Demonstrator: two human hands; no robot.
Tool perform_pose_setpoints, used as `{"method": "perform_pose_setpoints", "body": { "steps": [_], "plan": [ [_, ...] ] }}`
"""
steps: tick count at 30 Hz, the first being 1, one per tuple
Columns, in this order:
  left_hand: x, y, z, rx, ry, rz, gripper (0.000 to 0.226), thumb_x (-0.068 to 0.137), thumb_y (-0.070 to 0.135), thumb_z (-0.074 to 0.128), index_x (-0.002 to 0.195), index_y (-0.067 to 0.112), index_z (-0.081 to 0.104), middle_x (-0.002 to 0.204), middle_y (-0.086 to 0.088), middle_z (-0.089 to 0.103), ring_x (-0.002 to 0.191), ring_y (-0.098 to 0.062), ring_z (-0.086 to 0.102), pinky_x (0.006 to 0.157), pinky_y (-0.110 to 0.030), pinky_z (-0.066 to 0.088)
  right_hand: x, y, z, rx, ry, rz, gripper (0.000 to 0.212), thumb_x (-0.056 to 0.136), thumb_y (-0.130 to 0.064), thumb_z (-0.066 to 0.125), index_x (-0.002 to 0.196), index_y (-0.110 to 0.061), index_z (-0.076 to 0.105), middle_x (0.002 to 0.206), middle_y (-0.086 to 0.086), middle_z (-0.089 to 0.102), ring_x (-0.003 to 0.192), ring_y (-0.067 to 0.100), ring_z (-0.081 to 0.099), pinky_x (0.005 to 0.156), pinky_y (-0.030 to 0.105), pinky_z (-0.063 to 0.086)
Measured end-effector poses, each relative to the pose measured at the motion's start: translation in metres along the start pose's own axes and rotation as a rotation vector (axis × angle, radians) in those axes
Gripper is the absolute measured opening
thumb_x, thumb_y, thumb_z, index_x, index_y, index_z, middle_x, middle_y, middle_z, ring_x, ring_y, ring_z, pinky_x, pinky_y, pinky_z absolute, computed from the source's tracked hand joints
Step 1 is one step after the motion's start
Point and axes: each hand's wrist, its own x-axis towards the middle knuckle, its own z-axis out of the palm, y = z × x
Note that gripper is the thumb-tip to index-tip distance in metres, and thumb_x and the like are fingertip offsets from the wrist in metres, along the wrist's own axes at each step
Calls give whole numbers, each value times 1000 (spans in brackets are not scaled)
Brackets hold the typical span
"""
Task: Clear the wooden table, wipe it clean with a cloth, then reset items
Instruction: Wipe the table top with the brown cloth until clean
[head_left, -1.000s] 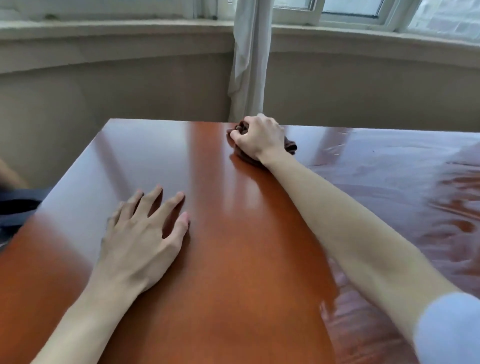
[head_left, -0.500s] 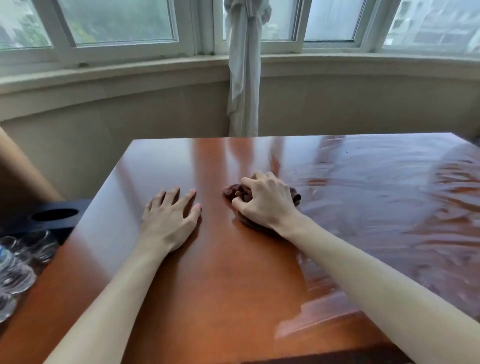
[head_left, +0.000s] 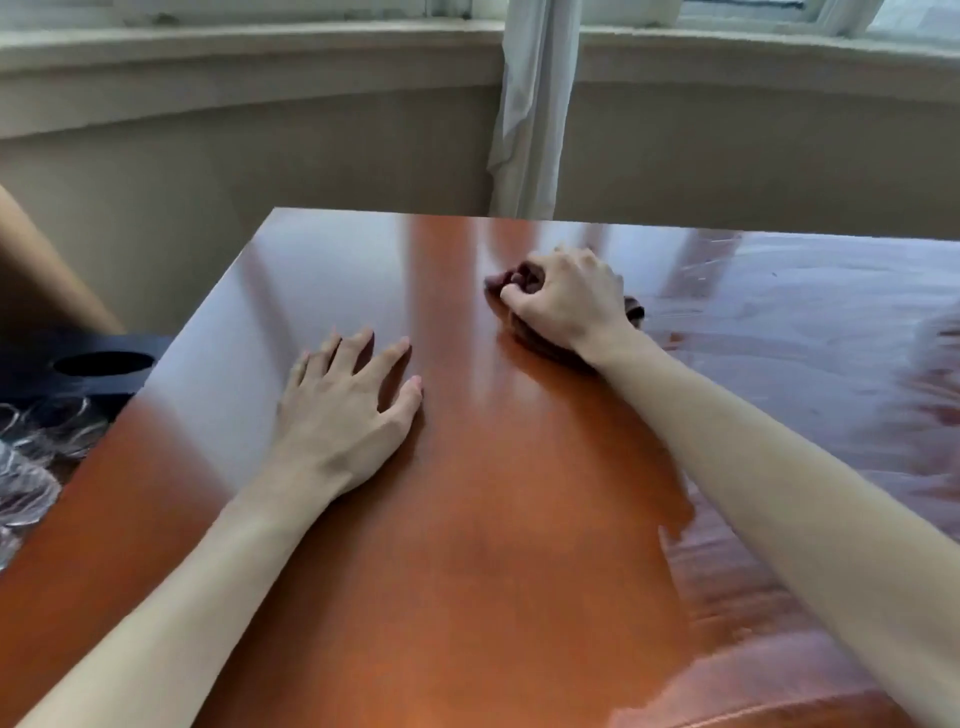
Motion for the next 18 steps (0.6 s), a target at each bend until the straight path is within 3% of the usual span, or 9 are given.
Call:
{"method": "perform_pose_setpoints", "body": {
  "steps": [5,9,14,18],
  "plan": [
    [0,-1,0,31,21,-10,65,91,68,17,153,49,25,165,11,21,154,-16,7,124,-42,10,120,18,42,-23,53,161,40,80,-59,56,91,-26,73,106,5,69,106,36,63,81,37,44],
    [-2,3,-3,23,10,-15,67,90,68,15,154,50,24,165,11,20,154,-16,8,124,-42,9,125,15,40,-43,57,209,39,82,-55,56,95,-24,74,108,6,67,108,37,60,86,39,45],
    [-5,5,-6,27,-12,-17,67,91,66,15,154,47,27,166,6,21,154,-22,10,124,-44,9,3,-10,2,9,5,50,30,85,-55,57,80,-27,63,95,4,63,97,34,59,73,36,38],
    [-6,3,-5,32,-34,8,59,100,59,25,156,42,28,165,-2,24,152,-27,15,125,-47,9,-142,-36,-46,24,8,-74,31,81,-57,57,83,-27,65,90,-4,59,88,26,56,71,32,37]
  ]
}}
